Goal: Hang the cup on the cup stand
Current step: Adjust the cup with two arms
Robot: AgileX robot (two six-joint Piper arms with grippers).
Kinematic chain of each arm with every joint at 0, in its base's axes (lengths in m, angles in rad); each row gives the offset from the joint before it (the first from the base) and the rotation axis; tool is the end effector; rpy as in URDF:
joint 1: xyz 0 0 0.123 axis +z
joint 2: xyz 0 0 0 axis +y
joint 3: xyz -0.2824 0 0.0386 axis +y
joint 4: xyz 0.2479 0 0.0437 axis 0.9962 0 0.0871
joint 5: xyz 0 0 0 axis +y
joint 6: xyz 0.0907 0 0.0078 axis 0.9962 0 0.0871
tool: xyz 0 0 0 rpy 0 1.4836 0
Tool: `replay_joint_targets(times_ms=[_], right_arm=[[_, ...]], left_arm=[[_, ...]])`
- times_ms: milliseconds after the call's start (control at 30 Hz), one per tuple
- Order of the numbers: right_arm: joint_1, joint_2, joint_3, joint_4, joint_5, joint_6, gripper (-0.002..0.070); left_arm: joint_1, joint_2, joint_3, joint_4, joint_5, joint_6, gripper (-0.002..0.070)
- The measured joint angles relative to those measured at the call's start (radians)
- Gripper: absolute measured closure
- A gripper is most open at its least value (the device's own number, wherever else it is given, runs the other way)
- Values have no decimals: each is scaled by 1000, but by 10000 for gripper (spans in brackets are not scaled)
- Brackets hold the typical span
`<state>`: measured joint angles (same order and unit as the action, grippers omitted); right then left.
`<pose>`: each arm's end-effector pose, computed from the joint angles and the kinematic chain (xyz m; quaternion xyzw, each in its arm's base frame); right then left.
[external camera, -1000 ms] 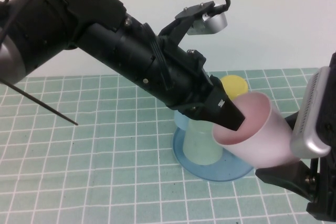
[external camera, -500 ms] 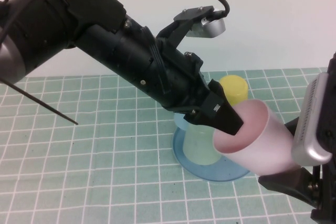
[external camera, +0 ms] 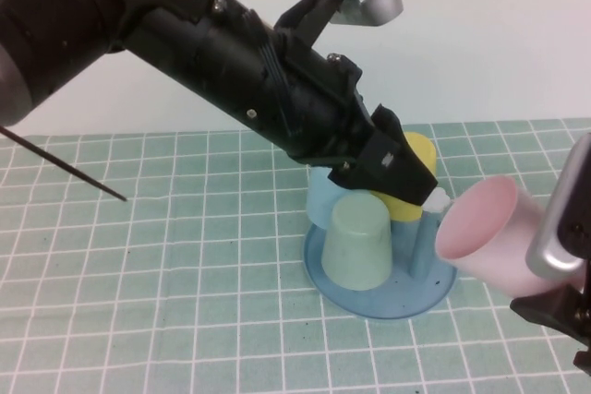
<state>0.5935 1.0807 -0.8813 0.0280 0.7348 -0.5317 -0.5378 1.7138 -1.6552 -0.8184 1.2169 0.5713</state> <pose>0.1756 0.1205 0.3158 -0.4934 0.7944 0.0234 0.3535 0.2786 -0.2388 0.3687 0.4195 0.7997 -0.3896 0.1809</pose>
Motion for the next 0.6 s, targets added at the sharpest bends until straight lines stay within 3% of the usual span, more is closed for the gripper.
replay_joint_targets(times_ms=[267, 600], right_arm=[[0, 0, 0, -19, 4, 55, 144], [0, 0, 0, 38, 4, 61, 145]], left_arm=[[-140, 0, 0, 118, 2, 86, 377], [-170, 0, 0, 124, 2, 115, 377]])
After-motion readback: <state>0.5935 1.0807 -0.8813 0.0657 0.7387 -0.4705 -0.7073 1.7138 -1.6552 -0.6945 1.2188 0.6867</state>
